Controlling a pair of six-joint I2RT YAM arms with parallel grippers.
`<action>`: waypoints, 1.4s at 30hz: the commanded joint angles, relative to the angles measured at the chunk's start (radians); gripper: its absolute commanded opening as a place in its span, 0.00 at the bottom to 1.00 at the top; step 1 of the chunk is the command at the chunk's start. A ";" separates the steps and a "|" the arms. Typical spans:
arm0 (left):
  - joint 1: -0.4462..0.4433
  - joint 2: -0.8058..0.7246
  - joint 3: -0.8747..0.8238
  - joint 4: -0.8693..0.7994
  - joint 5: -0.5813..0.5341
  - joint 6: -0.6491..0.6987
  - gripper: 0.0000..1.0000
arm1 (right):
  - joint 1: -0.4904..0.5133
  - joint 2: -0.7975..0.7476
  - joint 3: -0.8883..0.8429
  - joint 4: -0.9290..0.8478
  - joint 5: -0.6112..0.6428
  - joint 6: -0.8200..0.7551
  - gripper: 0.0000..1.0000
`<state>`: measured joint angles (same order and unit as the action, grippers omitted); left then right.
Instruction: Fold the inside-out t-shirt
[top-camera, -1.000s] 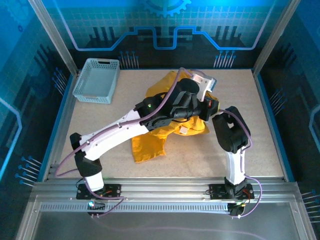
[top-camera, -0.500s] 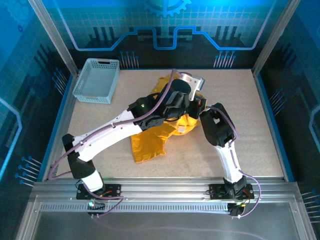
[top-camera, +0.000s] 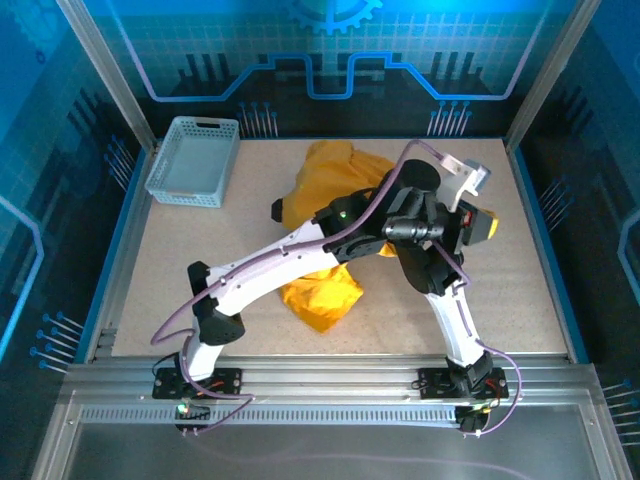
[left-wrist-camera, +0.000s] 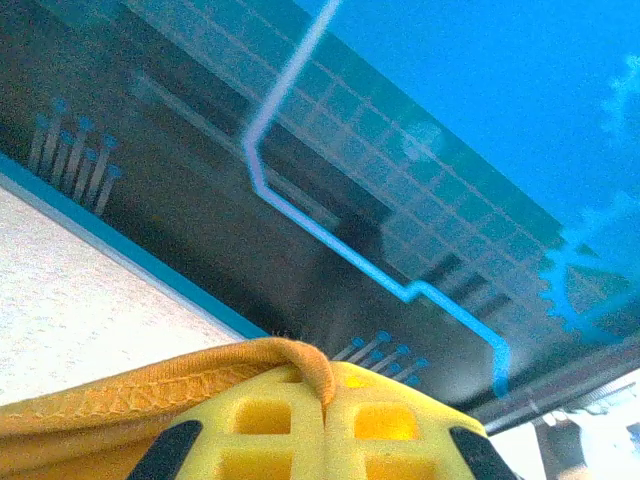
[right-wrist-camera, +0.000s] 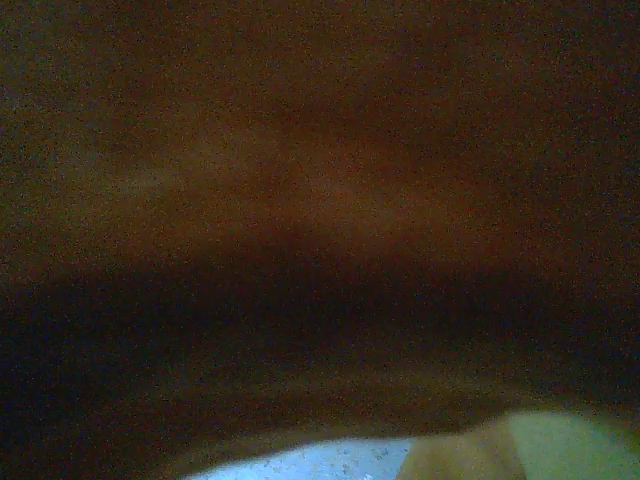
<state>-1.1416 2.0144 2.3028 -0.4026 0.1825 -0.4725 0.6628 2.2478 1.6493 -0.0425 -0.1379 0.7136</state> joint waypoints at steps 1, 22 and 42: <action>-0.055 0.013 -0.005 0.053 0.160 -0.009 0.00 | 0.001 0.016 0.025 -0.076 0.044 -0.037 0.92; -0.025 -0.028 -0.216 0.098 0.079 -0.006 0.00 | 0.036 -0.047 0.011 -0.389 0.284 -0.230 0.81; 0.367 -0.656 -0.961 0.319 -0.037 -0.071 0.00 | 0.007 -0.145 -0.283 -0.214 0.208 -0.149 0.75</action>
<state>-0.7483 1.3907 1.3617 -0.0547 0.1341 -0.5247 0.6682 2.0964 1.4002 -0.1967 0.0849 0.5346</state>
